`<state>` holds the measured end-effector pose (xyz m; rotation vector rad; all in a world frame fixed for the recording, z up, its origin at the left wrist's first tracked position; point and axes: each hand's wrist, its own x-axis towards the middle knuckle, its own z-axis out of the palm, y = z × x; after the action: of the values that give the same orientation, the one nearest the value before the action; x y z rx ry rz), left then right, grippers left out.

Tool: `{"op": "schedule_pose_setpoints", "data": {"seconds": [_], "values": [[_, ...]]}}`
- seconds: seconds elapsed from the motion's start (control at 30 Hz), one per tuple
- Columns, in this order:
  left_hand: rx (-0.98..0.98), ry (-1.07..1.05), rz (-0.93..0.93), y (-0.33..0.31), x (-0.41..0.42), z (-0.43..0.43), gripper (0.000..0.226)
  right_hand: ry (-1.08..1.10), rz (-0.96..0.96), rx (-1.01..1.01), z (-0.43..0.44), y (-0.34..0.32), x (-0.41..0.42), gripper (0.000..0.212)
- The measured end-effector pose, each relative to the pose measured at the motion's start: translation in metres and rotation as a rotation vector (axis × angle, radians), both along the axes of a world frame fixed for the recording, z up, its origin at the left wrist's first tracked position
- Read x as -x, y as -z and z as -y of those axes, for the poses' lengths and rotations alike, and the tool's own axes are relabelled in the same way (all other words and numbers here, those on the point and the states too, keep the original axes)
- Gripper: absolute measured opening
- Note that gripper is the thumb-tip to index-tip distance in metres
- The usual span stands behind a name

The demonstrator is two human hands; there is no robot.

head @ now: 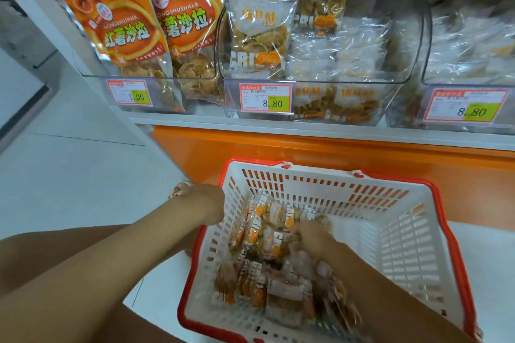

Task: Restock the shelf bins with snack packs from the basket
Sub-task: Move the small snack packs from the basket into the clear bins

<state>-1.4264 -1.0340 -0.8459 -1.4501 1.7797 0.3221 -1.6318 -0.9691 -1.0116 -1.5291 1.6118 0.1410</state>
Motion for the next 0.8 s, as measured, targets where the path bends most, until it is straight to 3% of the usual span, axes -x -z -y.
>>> {"op": "schedule_pose_setpoints", "data": {"seconds": [0.03, 0.1, 0.17, 0.27, 0.37, 0.47, 0.6, 0.67, 0.8], "values": [[0.006, 0.006, -0.044, -0.005, 0.002, 0.0, 0.03, 0.015, 0.03, 0.031, 0.005, 0.002, 0.003, 0.029], [-0.005, 0.011, -0.124, -0.014, 0.008, -0.002, 0.035, -0.043, 0.07, 0.083, 0.017, -0.03, 0.008, 0.005], [-0.049, 0.025, -0.244, -0.025, 0.019, -0.003, 0.05, -0.076, 0.16, 0.124, 0.026, -0.066, 0.013, 0.029], [-0.135, 0.052, -0.402, -0.044, 0.032, -0.009, 0.069, -0.114, 0.245, 0.145, 0.031, -0.131, 0.022, 0.026], [-0.135, 0.003, -0.653, -0.06, 0.039, -0.009, 0.03, -0.115, 0.347, 0.291, 0.025, -0.194, 0.035, 0.016], [-0.104, -0.104, -0.942, -0.092, 0.042, -0.006, 0.038, 0.125, 0.563, 0.448, 0.018, -0.236, 0.044, 0.019], [-0.039, -0.274, -1.32, -0.131, 0.043, 0.0, 0.031, 0.575, 1.031, 0.504, 0.016, -0.263, 0.042, 0.05], [0.022, -0.321, -1.448, -0.142, 0.047, 0.002, 0.027, 0.552, 1.086, 0.492, 0.016, -0.271, 0.037, 0.055], [0.142, -0.336, -1.566, -0.159, 0.06, 0.01, 0.022, 0.599, 1.107, 0.545, 0.028, -0.282, 0.031, 0.037]]}}
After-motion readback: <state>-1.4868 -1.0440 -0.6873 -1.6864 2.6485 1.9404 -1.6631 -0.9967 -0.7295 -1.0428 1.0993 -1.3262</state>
